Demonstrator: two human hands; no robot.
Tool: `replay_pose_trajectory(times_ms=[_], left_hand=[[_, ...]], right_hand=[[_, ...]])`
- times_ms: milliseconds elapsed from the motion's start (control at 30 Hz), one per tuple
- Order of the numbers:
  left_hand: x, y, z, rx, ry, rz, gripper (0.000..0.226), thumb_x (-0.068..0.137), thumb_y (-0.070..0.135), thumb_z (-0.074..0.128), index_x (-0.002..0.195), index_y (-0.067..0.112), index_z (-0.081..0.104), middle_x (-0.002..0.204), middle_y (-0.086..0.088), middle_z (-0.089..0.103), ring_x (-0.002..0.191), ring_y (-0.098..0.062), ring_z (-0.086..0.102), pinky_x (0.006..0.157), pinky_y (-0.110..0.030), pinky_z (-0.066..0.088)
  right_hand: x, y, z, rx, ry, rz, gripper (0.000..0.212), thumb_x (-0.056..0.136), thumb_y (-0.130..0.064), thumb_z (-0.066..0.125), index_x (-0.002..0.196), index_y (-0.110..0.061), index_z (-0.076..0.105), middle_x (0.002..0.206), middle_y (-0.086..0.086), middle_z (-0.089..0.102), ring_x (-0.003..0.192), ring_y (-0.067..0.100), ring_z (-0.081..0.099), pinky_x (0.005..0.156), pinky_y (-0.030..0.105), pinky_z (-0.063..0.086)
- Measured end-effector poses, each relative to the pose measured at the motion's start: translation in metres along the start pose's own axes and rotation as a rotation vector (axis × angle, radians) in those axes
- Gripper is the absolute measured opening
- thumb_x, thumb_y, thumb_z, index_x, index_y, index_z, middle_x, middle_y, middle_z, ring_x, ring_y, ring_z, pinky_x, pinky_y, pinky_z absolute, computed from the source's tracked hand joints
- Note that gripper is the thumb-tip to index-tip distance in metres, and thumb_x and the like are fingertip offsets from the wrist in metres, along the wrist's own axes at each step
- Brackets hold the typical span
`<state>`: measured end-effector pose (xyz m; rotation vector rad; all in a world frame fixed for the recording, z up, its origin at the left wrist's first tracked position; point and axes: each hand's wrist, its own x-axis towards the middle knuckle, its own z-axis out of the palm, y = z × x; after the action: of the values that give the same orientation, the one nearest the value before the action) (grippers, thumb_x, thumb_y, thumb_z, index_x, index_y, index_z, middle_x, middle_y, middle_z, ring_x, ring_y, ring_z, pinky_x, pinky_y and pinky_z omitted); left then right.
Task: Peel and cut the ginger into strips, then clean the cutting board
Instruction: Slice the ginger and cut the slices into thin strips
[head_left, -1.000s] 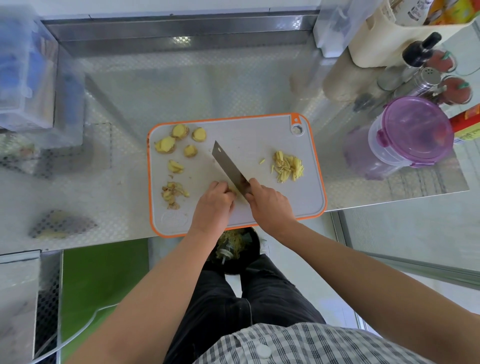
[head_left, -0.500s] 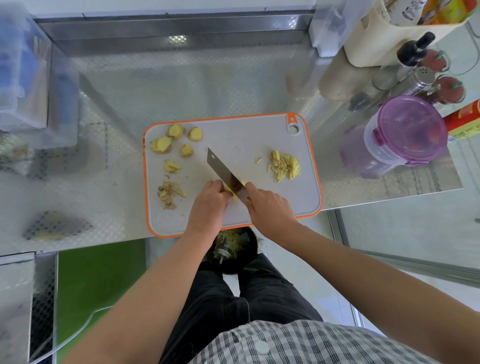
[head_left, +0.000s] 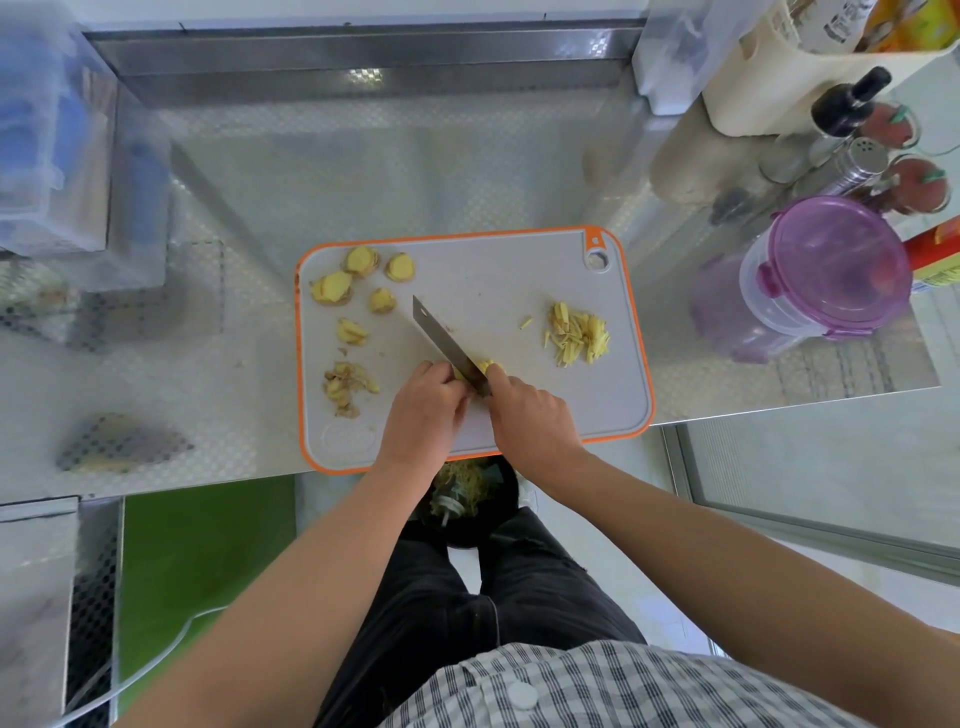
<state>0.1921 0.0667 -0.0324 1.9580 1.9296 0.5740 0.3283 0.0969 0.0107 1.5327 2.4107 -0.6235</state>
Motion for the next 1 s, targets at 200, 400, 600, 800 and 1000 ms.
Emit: replay_pose_trajectory(times_ms=[200,400,600,800,1000], left_hand=[[-0.004,0.010,-0.009,-0.116,0.091,-0.225,0.005,0.079,0.014,0.073,0.085,0.014,0.073,0.082,-0.003,0.059,0.077,-0.022,0.056,0.067,-0.027,0.041],[0.001,0.023,-0.007,-0.381,0.034,-0.851,0.013,0.085,0.029,0.063,0.077,0.021,0.069,0.076,0.002,0.071,0.078,-0.018,0.067,0.074,-0.030,0.050],[0.009,0.023,-0.001,-0.722,0.073,-1.104,0.021,0.078,0.016,0.068,0.058,0.017,0.066,0.055,-0.004,0.067,0.057,-0.023,0.066,0.069,-0.039,0.059],[0.012,0.018,0.005,-0.847,0.008,-1.174,0.012,0.078,0.010,0.067,0.081,-0.002,0.068,0.048,-0.002,0.055,0.038,-0.015,0.049,0.042,-0.021,0.038],[0.012,0.023,0.002,-0.839,0.090,-1.165,0.016,0.074,0.014,0.076,0.063,0.007,0.066,0.053,-0.008,0.063,0.044,-0.021,0.055,0.059,-0.036,0.056]], right_hand=[[0.001,0.000,0.000,0.011,-0.004,0.001,0.015,0.098,-0.011,0.038,0.112,-0.013,0.035,0.088,0.003,0.053,0.063,0.028,0.044,0.057,0.035,0.035],[0.000,0.000,-0.005,0.030,-0.023,-0.007,0.008,0.101,-0.015,0.034,0.108,-0.013,0.036,0.083,0.002,0.049,0.065,0.027,0.046,0.059,0.035,0.035],[-0.004,0.006,-0.017,0.108,0.025,-0.025,0.008,0.101,-0.016,0.034,0.107,-0.013,0.038,0.086,0.005,0.058,0.067,0.029,0.050,0.060,0.034,0.036],[-0.015,0.006,-0.017,0.042,-0.020,-0.054,0.013,0.101,-0.016,0.032,0.112,-0.012,0.037,0.081,0.003,0.051,0.067,0.030,0.047,0.058,0.033,0.033],[-0.012,0.003,-0.013,0.027,-0.037,-0.026,0.019,0.097,-0.008,0.035,0.116,-0.013,0.036,0.078,0.003,0.048,0.065,0.027,0.047,0.057,0.034,0.033]])
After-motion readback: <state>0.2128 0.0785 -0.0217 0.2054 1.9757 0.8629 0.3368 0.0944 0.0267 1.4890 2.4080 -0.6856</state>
